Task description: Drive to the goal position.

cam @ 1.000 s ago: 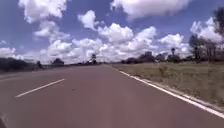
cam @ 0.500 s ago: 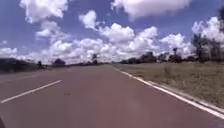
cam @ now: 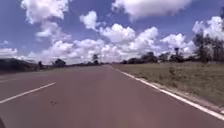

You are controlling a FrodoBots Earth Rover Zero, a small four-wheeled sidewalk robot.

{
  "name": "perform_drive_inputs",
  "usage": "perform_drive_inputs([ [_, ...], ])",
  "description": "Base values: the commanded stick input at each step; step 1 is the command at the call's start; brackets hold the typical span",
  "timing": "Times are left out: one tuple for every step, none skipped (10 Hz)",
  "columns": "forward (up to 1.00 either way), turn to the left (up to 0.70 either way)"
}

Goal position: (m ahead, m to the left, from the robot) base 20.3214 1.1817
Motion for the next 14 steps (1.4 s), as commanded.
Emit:
perform_drive_inputs([
  [1.00, 0.00],
  [1.00, 0.00],
  [1.00, 0.00],
  [1.00, 0.00],
  [1.00, 0.00],
  [1.00, 0.00],
  [1.00, 0.00],
  [1.00, 0.00],
  [1.00, 0.00],
  [1.00, 0.00],
  [1.00, 0.00],
  [1.00, 0.00],
  [1.00, 0.00],
  [1.00, 0.00],
])
